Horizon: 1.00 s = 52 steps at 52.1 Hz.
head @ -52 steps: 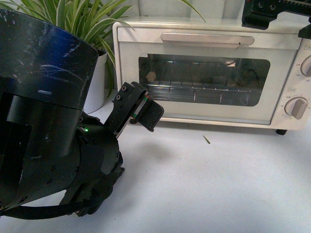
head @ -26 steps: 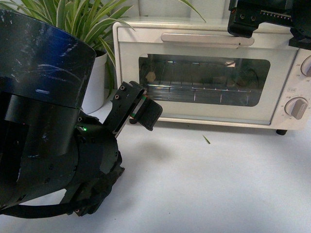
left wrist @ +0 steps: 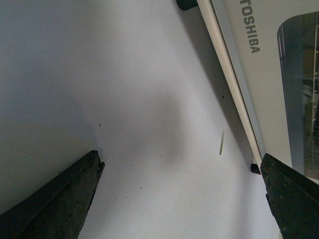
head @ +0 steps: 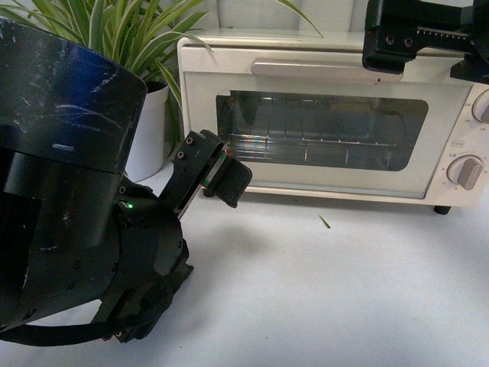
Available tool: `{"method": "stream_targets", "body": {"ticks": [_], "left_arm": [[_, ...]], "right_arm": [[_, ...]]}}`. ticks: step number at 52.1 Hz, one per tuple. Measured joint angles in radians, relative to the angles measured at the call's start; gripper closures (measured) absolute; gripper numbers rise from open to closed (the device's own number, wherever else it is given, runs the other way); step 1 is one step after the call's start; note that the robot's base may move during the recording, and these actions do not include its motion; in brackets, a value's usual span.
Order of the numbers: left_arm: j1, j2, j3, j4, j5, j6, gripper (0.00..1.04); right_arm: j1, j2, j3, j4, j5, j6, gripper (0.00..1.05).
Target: Open oven
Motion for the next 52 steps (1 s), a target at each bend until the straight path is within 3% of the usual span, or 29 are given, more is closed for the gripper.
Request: {"method": "stream_targets", "body": {"ticks": [40,52], "left_arm": [[0.005,-0.002,-0.003,0.000,0.000,0.001,0.07],[0.005,-0.013,-0.013,-0.005,-0.012,0.025,0.07]], "right_arm": [[0.018,-0.142,-0.325,0.109,-0.159,0.022,0.09],[0.018,-0.215,-0.356,0.069,-0.151,0.021,0.09]]}}
